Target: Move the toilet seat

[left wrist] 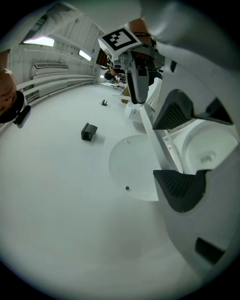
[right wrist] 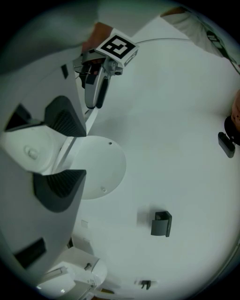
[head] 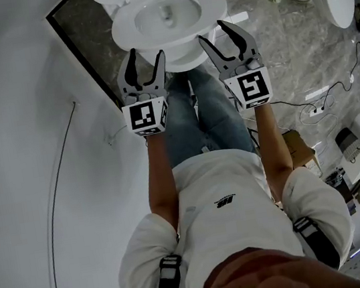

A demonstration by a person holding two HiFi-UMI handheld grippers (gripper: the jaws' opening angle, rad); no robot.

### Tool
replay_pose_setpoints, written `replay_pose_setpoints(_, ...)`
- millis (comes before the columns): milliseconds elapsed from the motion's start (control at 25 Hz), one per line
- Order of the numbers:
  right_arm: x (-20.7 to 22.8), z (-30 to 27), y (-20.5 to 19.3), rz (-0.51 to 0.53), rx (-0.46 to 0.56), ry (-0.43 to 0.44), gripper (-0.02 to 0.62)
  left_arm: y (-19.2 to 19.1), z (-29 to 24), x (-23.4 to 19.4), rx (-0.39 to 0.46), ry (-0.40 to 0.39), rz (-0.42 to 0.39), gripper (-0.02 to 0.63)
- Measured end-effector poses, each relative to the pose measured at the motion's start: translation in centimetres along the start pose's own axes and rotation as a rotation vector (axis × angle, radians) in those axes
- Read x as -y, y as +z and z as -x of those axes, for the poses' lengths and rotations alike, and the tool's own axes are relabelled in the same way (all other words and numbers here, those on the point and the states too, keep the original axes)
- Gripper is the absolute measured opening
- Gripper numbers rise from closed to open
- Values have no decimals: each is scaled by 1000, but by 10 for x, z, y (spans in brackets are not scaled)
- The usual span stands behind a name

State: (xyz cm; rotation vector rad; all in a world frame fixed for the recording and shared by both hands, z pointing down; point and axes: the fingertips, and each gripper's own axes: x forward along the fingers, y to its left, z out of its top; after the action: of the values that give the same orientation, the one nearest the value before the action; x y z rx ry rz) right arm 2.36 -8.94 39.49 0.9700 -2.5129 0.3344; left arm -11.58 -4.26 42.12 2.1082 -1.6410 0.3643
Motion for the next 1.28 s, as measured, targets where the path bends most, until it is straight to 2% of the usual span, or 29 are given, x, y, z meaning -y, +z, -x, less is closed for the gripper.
replay_pose_setpoints(1280,32,-47,60,30,83,5,216,60,-41,-39,96,64,7,259)
